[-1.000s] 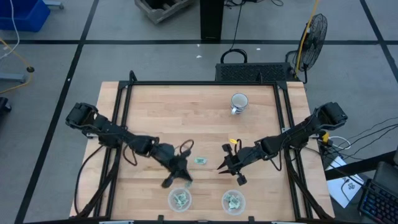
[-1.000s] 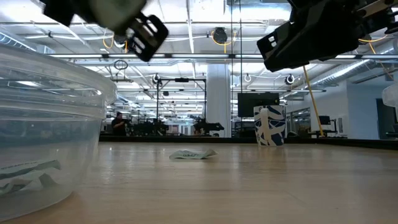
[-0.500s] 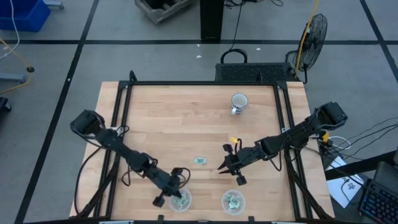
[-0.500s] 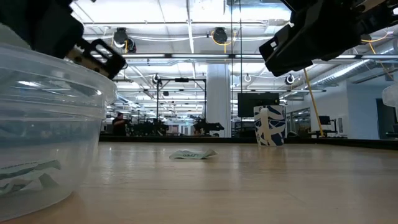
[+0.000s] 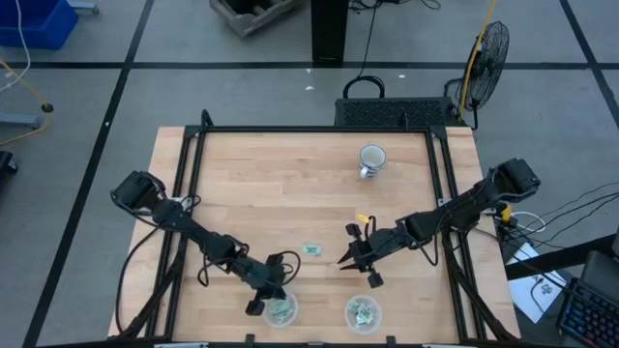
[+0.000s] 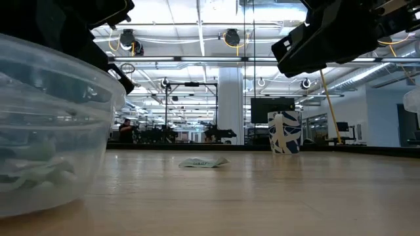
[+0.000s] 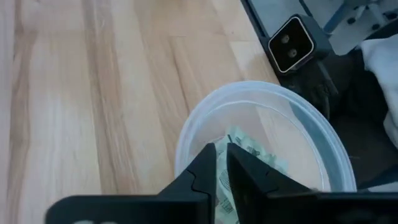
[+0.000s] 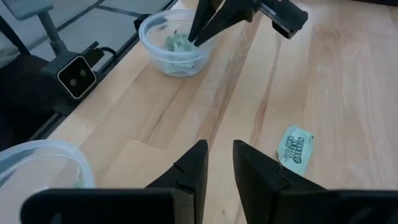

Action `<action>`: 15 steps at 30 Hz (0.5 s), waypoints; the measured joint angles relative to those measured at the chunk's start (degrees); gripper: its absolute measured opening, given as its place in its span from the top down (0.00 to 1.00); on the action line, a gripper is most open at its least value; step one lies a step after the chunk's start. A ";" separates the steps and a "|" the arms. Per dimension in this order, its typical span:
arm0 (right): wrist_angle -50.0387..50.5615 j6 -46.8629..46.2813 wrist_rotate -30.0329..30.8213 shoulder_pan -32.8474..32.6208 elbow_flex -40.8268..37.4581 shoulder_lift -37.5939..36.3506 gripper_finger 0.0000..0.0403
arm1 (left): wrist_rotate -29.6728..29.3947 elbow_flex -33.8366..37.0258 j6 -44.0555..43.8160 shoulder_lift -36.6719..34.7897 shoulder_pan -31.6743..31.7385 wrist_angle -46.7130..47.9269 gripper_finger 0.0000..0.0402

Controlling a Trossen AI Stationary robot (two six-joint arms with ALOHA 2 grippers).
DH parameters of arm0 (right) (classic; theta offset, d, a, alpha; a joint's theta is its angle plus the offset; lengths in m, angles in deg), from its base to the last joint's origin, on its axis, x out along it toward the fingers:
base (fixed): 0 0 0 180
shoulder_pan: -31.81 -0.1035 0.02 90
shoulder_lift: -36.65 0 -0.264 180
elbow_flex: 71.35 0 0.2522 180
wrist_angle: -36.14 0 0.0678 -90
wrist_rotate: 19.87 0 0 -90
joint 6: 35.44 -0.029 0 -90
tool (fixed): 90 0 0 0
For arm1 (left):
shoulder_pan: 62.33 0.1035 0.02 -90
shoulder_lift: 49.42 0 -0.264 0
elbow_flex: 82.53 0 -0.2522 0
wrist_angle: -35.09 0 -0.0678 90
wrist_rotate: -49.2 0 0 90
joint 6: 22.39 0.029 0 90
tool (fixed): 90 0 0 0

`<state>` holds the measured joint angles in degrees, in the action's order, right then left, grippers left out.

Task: Pick and place Stevia / Truvia into bins
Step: Put the white stevia packet into the left transparent container, then put the white stevia packet into the right transparent container

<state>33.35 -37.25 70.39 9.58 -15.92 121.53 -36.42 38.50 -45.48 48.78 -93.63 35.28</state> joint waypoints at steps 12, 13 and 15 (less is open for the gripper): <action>-5.77 7.29 2.64 0.94 0.02 3.14 0.82 | 0.46 -2.60 -1.27 -6.94 1.58 -1.46 0.78; -5.80 6.86 2.60 1.33 0.02 3.14 0.82 | 0.53 -3.05 -0.47 -8.27 1.72 -1.43 0.78; -5.81 6.69 2.56 2.21 0.00 3.14 0.82 | 0.55 -3.44 2.41 -11.41 1.77 0.36 0.78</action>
<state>27.54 -30.57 72.95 11.79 -15.92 124.67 -35.87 35.05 -43.07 37.37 -91.86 35.64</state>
